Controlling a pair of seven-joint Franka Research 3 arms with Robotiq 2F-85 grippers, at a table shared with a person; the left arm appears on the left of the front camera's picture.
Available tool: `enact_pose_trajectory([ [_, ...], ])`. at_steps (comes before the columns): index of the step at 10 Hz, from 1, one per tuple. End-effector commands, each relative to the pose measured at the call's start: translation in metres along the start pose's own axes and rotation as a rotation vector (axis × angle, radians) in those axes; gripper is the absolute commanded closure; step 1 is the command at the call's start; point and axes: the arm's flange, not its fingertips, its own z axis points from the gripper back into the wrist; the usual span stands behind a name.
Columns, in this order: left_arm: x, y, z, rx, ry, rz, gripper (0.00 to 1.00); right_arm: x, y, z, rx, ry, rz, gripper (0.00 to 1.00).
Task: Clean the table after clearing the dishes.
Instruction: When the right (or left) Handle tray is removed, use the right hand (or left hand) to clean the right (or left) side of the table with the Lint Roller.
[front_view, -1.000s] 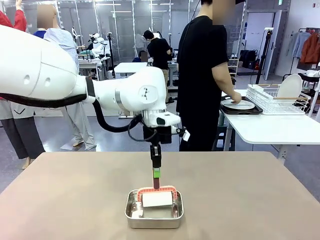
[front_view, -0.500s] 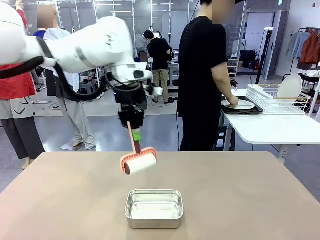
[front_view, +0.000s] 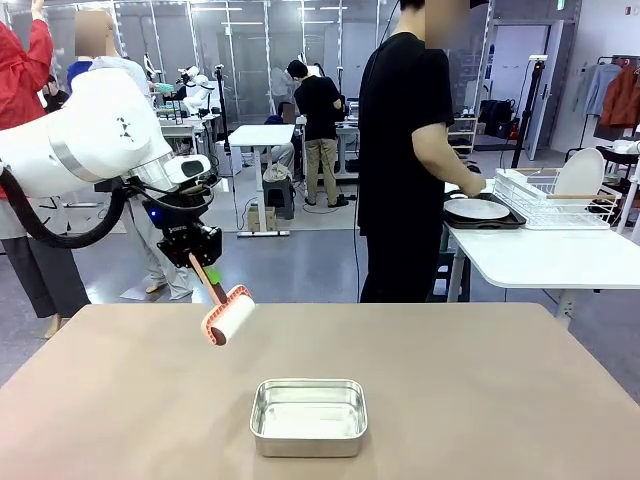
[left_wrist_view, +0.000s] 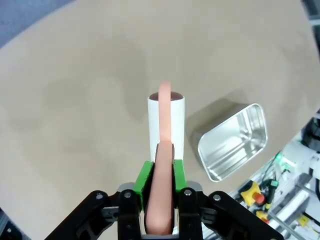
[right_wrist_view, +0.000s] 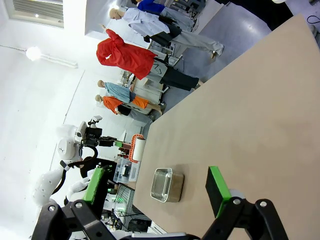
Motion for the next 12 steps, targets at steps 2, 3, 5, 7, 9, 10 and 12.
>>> enact_pose_trajectory([
  [2,0.013,-0.008,0.009,-0.04,0.037,0.005,0.85,-0.001,0.002,0.001,0.008,0.005,0.008,0.0],
  [3,0.013,-0.008,0.009,-0.04,0.037,0.005,0.85,-0.001,0.002,0.001,0.008,0.005,0.008,0.0],
  [5,0.008,-0.007,0.002,-0.019,0.023,-0.011,0.78,-0.001,0.002,0.001,0.008,0.005,0.008,0.0],
  [7,0.021,0.038,-0.02,-0.11,-0.027,0.167,0.78,-0.001,0.002,0.001,0.008,0.005,0.008,0.0],
  [9,0.007,0.052,-0.044,-0.162,-0.078,0.261,0.78,-0.001,0.002,0.001,0.008,0.005,0.008,0.0],
  [10,0.003,0.056,-0.058,-0.21,-0.085,0.294,0.78,-0.001,0.002,0.001,0.008,0.005,0.008,0.0],
  [12,0.001,0.068,-0.08,-0.235,-0.061,0.355,0.78,-0.001,0.002,0.001,0.008,0.005,0.008,0.0],
])
